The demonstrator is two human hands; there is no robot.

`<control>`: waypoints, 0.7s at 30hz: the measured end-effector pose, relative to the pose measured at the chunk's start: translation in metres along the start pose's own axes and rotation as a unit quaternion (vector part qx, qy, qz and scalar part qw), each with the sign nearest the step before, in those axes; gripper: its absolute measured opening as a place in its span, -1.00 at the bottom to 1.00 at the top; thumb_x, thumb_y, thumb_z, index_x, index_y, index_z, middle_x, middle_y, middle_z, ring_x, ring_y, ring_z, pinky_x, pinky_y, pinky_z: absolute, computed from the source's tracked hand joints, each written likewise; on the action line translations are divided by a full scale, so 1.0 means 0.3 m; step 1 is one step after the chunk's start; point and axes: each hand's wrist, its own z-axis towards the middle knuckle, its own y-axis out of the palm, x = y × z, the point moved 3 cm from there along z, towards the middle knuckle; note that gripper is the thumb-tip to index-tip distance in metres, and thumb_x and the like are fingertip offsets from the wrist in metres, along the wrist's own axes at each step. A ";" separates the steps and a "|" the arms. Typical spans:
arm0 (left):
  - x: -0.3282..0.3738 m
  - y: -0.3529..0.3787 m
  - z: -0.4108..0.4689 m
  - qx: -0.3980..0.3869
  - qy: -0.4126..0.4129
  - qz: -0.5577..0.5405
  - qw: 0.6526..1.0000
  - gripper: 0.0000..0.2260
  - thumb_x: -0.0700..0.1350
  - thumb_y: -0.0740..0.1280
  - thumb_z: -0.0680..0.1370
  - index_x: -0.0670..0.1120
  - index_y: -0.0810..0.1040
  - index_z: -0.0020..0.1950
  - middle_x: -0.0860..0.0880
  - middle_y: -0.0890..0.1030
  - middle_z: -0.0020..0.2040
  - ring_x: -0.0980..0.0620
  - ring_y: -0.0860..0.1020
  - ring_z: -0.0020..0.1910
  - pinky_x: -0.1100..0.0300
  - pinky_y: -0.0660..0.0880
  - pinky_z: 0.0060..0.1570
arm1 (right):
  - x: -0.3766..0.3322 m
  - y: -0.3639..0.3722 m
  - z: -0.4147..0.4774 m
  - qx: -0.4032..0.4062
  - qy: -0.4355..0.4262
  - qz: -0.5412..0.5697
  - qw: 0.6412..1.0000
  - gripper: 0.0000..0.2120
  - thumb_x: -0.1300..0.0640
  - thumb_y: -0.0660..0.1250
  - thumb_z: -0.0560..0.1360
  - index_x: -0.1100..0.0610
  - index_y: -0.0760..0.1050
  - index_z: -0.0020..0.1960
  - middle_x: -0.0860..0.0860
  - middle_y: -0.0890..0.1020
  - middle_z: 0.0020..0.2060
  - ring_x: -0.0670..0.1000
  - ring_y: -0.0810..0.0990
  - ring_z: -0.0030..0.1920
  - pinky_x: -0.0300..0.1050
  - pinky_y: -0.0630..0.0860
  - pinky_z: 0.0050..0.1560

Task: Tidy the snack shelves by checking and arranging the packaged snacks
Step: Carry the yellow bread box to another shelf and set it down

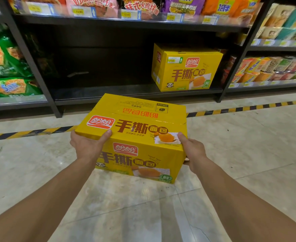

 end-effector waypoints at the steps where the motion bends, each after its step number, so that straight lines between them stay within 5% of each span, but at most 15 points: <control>1: 0.001 0.006 -0.013 0.000 -0.005 0.005 1.000 0.12 0.13 0.69 0.31 -0.07 0.07 0.67 -0.18 0.24 0.59 -0.25 0.34 0.55 -0.30 0.41 0.44 | 0.008 0.005 0.008 0.033 0.004 0.000 0.999 -0.49 -0.26 0.40 0.57 0.21 0.61 0.15 0.23 0.69 0.04 0.28 0.68 0.08 0.33 0.61 0.21; 4: -0.004 0.022 -0.048 0.002 -0.014 0.017 1.000 0.02 0.15 0.66 0.36 -0.12 0.14 0.61 -0.20 0.29 0.55 -0.28 0.40 0.50 -0.28 0.45 0.39 | 0.017 0.010 0.004 0.113 0.033 0.011 0.993 -0.16 -0.32 0.41 0.53 0.29 0.28 0.50 0.19 0.54 0.27 0.32 0.55 0.30 0.18 0.54 0.26; 8: -0.001 0.036 -0.074 -0.038 0.001 0.005 0.999 -0.30 0.14 0.58 0.47 -0.10 0.26 0.37 -0.20 0.50 0.37 -0.25 0.57 0.30 -0.17 0.54 0.18 | 0.018 -0.026 0.000 0.179 0.093 0.050 0.978 -0.08 -0.35 0.39 0.52 0.28 0.10 0.50 0.30 0.39 0.45 0.34 0.44 0.40 0.21 0.46 0.33; 13: -0.022 0.080 -0.162 -0.061 0.016 0.070 0.996 -0.51 0.22 0.43 0.58 -0.09 0.29 0.17 -0.18 0.54 0.18 -0.19 0.58 0.07 -0.08 0.52 -0.02 | 0.028 0.007 -0.004 0.127 0.102 0.067 0.984 0.06 -0.50 0.24 0.50 0.33 0.08 0.59 0.25 0.42 0.45 0.33 0.45 0.42 0.24 0.52 0.33; 16: -0.007 0.093 -0.224 -0.079 0.016 0.118 0.990 -0.59 0.24 0.31 0.65 -0.12 0.40 0.09 -0.10 0.56 0.00 -0.12 0.55 -0.04 0.02 0.40 -0.10 | 0.094 0.076 0.065 0.072 0.099 0.041 0.992 0.38 -0.72 0.16 0.16 0.26 0.10 0.63 0.19 0.47 0.45 0.35 0.51 0.37 0.39 0.58 0.22; 21: -0.026 0.158 -0.321 -0.169 0.011 0.082 0.982 -0.59 0.23 0.31 0.65 -0.13 0.54 -0.07 -0.05 0.70 -0.11 -0.06 0.69 -0.12 -0.05 0.62 0.00 | 0.045 0.209 -0.132 0.005 0.082 0.054 0.995 0.39 -0.67 0.36 0.17 0.23 0.07 0.65 0.14 0.32 0.55 0.33 0.41 0.46 0.38 0.54 0.31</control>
